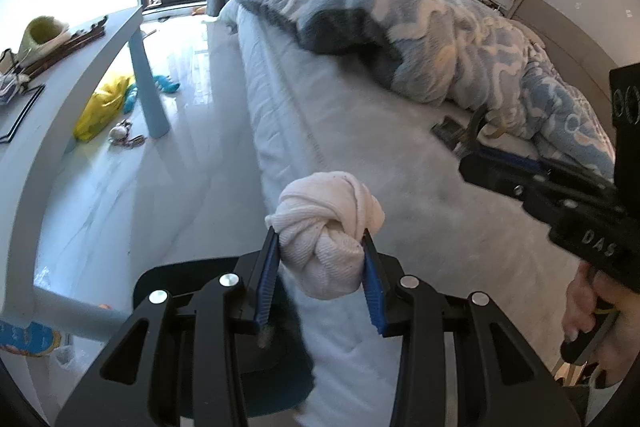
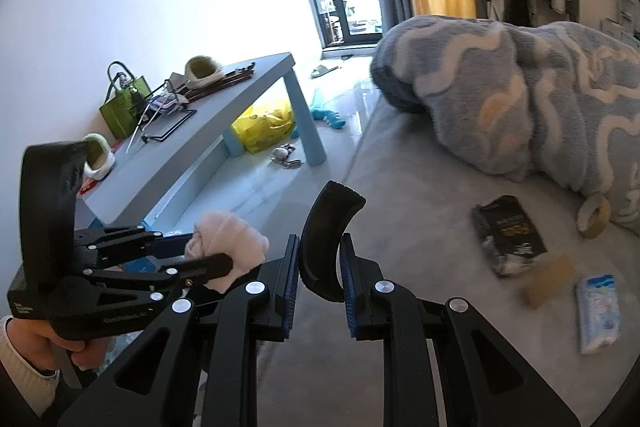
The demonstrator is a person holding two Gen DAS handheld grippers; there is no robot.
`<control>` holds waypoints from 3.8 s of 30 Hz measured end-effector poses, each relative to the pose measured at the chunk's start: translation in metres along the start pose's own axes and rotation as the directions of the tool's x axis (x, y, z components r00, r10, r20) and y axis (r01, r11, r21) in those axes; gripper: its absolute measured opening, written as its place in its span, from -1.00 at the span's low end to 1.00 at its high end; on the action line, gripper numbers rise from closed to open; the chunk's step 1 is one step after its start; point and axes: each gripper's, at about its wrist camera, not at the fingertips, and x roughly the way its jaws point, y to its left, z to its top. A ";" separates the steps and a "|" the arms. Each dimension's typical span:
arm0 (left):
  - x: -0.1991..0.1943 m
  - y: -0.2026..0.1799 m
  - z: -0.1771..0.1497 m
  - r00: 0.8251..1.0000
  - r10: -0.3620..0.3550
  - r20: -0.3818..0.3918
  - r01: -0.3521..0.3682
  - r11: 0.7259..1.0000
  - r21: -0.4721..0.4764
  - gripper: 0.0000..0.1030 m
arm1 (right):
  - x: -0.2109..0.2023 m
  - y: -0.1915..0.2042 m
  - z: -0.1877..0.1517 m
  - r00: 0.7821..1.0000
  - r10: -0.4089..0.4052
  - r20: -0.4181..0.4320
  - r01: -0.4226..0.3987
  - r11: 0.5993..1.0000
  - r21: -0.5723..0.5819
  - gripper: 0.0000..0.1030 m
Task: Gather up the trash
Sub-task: 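Carry the sock ball with the left tool over the black bin, then open the left tool to drop the sock ball into the bin, then move both tools back over the bed toward the remaining items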
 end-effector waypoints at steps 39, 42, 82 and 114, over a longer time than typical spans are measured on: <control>-0.001 0.150 -0.091 0.965 0.119 -0.232 -0.151 0.981 -0.125 0.42 | 0.117 0.155 -0.019 0.975 0.135 -0.175 -0.156 0.981 -0.117 -0.61; -0.008 0.158 -0.089 0.971 0.118 -0.206 -0.151 0.976 -0.154 0.45 | 0.126 0.158 -0.022 0.973 0.125 -0.195 -0.149 0.982 -0.118 -0.61; -0.126 0.129 -0.021 0.977 0.055 0.208 -0.012 0.979 -0.203 -0.01 | 0.169 0.157 -0.085 0.901 -0.037 -0.433 -0.071 0.970 -0.231 -0.05; -0.096 -0.002 0.024 0.966 -0.038 0.257 0.047 0.999 -0.027 0.35 | 0.024 0.041 -0.032 0.998 0.000 -0.063 -0.006 0.995 -0.097 0.33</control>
